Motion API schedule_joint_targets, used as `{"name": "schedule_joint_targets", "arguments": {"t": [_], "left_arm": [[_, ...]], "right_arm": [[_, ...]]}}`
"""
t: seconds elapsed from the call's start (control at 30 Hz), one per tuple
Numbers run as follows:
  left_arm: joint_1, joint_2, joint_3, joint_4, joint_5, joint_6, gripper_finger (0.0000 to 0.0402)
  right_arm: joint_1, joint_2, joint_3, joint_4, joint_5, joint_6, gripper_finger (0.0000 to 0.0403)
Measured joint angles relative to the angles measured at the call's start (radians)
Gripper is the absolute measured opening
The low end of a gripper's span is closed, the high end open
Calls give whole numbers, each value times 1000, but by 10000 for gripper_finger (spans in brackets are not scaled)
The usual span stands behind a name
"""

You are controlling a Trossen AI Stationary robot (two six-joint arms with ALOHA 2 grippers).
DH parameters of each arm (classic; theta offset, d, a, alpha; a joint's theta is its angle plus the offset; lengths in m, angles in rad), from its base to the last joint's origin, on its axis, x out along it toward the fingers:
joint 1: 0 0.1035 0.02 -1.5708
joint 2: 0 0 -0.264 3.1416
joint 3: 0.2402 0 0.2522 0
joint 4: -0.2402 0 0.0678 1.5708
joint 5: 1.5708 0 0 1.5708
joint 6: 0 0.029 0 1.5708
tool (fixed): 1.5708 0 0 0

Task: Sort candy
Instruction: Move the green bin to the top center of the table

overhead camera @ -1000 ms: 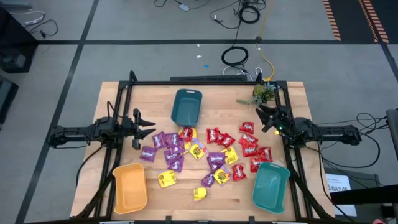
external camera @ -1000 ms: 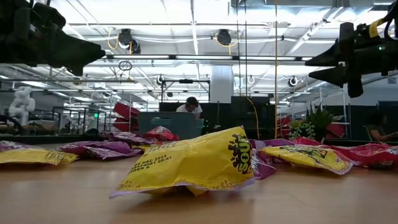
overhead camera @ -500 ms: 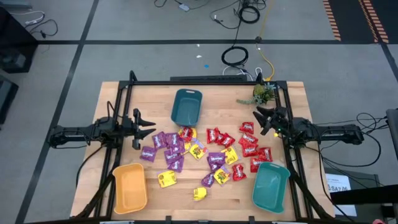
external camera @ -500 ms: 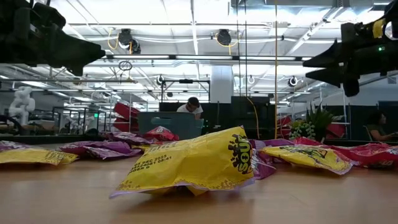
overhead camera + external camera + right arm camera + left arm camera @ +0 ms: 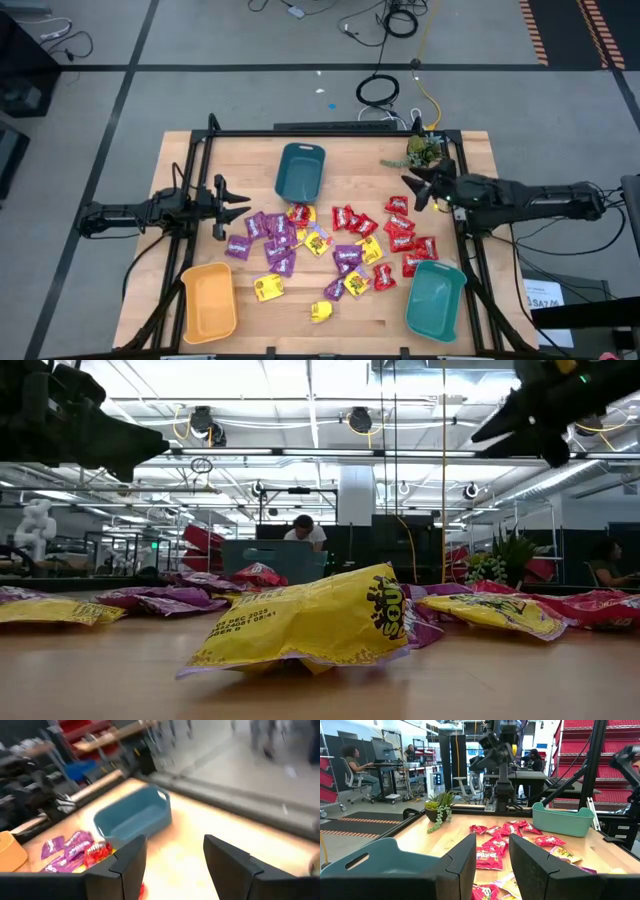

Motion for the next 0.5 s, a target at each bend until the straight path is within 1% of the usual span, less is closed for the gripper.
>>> {"name": "schedule_joint_targets", "arguments": {"t": [0.13, 0.27, 0.33, 0.4, 0.5], "left_arm": [[0, 0, 0, 0, 0, 0, 125], [0, 0, 0, 0, 0, 0, 125], [0, 0, 0, 0, 0, 0, 125], [0, 0, 0, 0, 0, 0, 125], [0, 0, 0, 0, 0, 0, 125]], "right_arm": [[0, 208, 239, -279, -34, 237, 187], [0, 403, 448, -506, -130, 416, 187], [0, 494, 541, -617, -199, 517, 187], [0, 581, 619, -743, -294, 617, 187], [10, 688, 696, -917, -406, 721, 187]]}}
